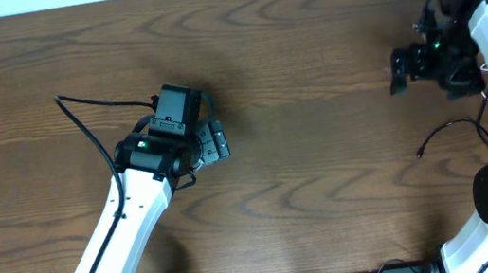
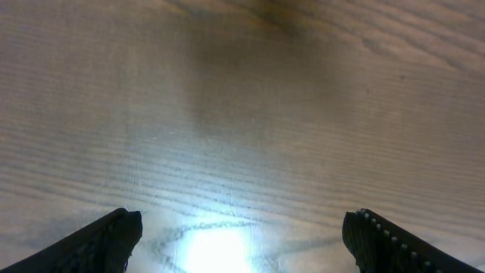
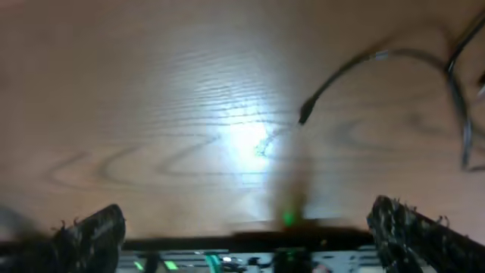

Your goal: Untangle cables

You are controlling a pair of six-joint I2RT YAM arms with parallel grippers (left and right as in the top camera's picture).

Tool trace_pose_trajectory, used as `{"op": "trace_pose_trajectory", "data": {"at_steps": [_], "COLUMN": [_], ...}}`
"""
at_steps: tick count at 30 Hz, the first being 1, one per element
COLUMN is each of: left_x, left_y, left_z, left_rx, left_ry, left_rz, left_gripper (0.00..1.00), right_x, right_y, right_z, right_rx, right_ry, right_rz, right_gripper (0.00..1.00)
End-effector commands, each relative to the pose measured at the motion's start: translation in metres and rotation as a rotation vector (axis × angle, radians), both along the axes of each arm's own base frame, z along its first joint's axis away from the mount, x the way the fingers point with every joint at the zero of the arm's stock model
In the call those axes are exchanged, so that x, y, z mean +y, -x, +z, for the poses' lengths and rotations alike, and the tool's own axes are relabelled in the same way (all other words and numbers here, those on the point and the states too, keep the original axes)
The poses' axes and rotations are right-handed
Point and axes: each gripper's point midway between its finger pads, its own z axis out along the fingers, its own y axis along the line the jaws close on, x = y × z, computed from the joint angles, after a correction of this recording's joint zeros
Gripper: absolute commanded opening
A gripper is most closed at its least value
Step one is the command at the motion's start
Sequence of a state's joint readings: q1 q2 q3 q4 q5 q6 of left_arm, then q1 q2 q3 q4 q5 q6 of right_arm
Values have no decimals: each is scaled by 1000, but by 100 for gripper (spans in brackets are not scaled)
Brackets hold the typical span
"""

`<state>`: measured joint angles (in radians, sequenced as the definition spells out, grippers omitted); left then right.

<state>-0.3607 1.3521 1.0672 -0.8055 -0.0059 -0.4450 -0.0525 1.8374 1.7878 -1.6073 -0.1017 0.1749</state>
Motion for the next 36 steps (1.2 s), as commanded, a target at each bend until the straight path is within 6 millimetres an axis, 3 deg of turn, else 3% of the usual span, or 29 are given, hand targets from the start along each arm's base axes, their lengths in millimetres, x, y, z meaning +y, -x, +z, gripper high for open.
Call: {"op": "trace_pose_trajectory", "data": {"at_steps": [1, 4, 7, 9, 13, 16, 19, 21, 24, 30, 31, 34, 36], "left_x": [3, 3, 4, 4, 3, 4, 4, 4, 4, 4, 4, 4, 4], "left_y": [1, 3, 4, 4, 5, 6, 6, 6, 6, 6, 6, 6, 6], "left_z": [0, -1, -1, -1, -1, -2, -2, -2, -2, -2, -2, -2, -2], "left_rx": [-2, 6, 10, 12, 15, 20, 20, 20, 20, 20, 20, 20, 20], "left_ry": [-4, -7, -8, -9, -7, -9, -9, -9, -9, -9, -9, -9, -9], "left_rz": [8, 8, 8, 8, 7, 7, 7, 7, 7, 7, 7, 7, 7], "left_gripper": [90, 90, 90, 90, 90, 90, 90, 90, 90, 90, 90, 90, 90], "right_x": [-19, -20, -19, -24, -31, -34, -34, -34, -34, -41, -42, -50, -57], "right_y": [17, 26, 34, 36, 31, 32, 37, 42, 43, 50, 52, 56, 50], "right_z": [-37, -68, -111, -130, -155, -172, -184, -189, -189, -189, -189, -188, -184], "right_rx": [95, 130, 134, 113, 44, 6, -2, 3, 8, 36, 43, 57, 41], "right_ry": [165, 198, 194, 216, 241, 251, 248, 250, 251, 257, 258, 258, 250], "right_rz": [-326, -524, -551, -564, -576, -578, -580, -580, -578, -601, -608, -626, -586], "right_gripper": [99, 99, 99, 99, 99, 93, 86, 75, 57, 42, 34, 26, 14]}}
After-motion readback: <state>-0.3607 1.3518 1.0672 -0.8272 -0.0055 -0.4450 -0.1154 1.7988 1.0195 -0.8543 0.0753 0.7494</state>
